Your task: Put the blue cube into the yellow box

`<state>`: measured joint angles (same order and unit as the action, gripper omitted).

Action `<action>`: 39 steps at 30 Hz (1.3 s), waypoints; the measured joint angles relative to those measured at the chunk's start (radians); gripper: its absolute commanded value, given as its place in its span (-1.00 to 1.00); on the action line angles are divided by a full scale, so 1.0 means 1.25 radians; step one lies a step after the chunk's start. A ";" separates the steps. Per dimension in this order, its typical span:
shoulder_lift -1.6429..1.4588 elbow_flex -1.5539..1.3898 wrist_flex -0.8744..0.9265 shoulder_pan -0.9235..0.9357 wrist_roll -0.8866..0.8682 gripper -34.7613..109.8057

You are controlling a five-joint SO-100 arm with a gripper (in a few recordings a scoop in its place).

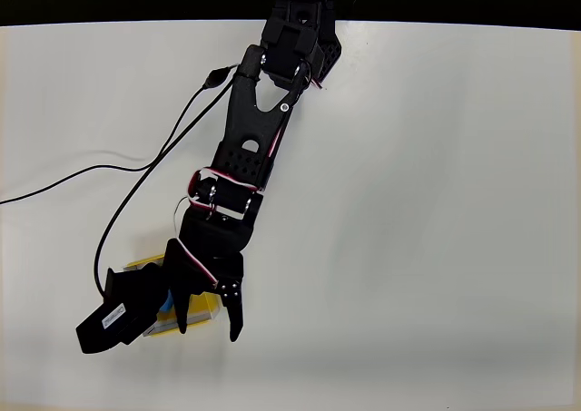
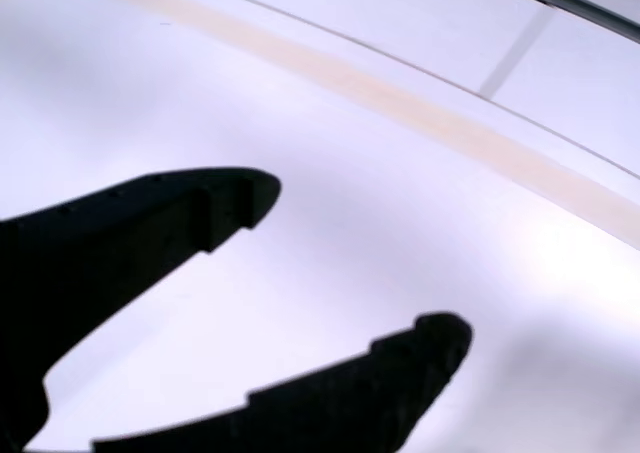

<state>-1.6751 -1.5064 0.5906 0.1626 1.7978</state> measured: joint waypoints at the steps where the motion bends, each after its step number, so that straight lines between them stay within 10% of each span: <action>1: -0.042 -0.044 0.000 -0.016 -0.007 -0.10; 28: -0.861 -0.989 -0.200 -0.195 -0.021 -0.11; 39: -1.136 -1.221 -0.040 -0.226 -0.018 -0.21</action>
<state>-3.0956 -3.0327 0.5400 -0.1197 1.7748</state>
